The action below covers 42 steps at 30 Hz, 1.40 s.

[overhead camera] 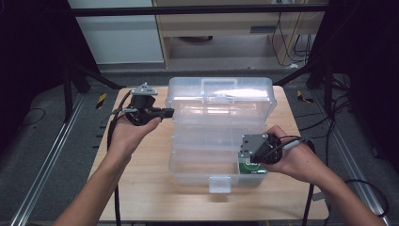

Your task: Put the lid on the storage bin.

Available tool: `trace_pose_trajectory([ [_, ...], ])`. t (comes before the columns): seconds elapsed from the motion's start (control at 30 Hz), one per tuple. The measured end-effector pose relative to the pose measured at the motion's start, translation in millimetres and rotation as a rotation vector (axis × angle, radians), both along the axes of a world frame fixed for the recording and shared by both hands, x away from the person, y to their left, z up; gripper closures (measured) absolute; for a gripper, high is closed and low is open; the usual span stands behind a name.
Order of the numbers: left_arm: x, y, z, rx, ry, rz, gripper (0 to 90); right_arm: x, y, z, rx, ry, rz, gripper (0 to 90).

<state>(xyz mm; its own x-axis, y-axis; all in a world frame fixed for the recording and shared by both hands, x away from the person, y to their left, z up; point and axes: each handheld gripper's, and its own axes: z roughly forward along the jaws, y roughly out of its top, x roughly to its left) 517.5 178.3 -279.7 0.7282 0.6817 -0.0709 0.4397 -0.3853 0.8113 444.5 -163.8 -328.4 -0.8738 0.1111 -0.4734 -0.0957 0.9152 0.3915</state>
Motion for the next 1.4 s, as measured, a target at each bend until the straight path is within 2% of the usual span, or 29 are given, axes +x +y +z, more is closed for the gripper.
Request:
trace_pose_trajectory([
  [0.37,-0.3,4.8,0.6,-0.042,0.006,0.014,90.0,-2.1,-0.3,-1.6,-0.006,0.007,0.006,81.8],
  [0.6,-1.1,7.1,-0.8,-0.045,0.014,0.010,90.0,-2.8,-0.3,-2.2,-0.006,0.008,0.002,81.8],
  [0.63,0.7,7.4,-1.1,-0.045,-0.008,-0.001,90.0,-2.9,-0.5,-2.4,-0.003,0.011,0.003,81.6],
  [0.67,-1.2,7.5,-0.7,-0.041,0.013,0.006,90.0,-2.8,-0.6,-2.4,-0.002,0.011,0.003,81.5],
  [0.7,-0.4,7.3,-1.0,-0.041,0.000,0.001,90.0,-2.9,-0.8,-2.4,0.001,0.012,0.001,81.3],
  [0.73,-2.0,7.1,-0.8,-0.039,0.014,0.005,90.0,-2.9,-0.8,-2.4,0.001,0.012,0.001,81.3],
  [0.77,-1.1,7.1,-1.1,-0.038,-0.002,-0.001,90.0,-2.8,-1.0,-2.5,0.004,0.014,0.000,81.0],
  [0.8,-3.2,6.7,-1.3,-0.040,0.014,0.001,90.0,-2.7,-1.4,-2.4,0.011,0.014,-0.003,79.7],
  [0.87,-3.5,6.6,-1.5,-0.040,0.013,0.001,90.0,-2.6,-1.7,-2.4,0.016,0.017,-0.002,78.7],
  [0.97,-4.8,6.8,-1.8,-0.043,0.010,0.002,90.0,-3.2,-2.4,-2.6,0.033,0.021,-0.002,74.7],
  [1.07,-6.2,6.4,-2.3,-0.043,0.013,-0.003,90.0,-5.5,-3.3,0.6,0.079,0.027,-0.009,69.0],
  [1.17,-7.9,5.6,-2.7,-0.042,0.011,-0.005,90.0,-6.7,-4.7,5.8,0.125,0.018,-0.050,59.8],
  [1.27,-10.4,5.6,-3.1,-0.033,0.004,-0.003,90.0,-6.3,-6.2,7.9,0.145,0.013,-0.066,55.4],
  [1.37,-12.9,6.5,-4.5,-0.029,0.008,-0.005,90.0,-7.1,-9.1,10.5,0.178,-0.007,-0.099,46.3],
  [1.4,-13.8,7.0,-5.2,-0.026,0.009,-0.006,90.0,-7.1,-9.1,10.5,0.178,-0.007,-0.099,46.3],
])
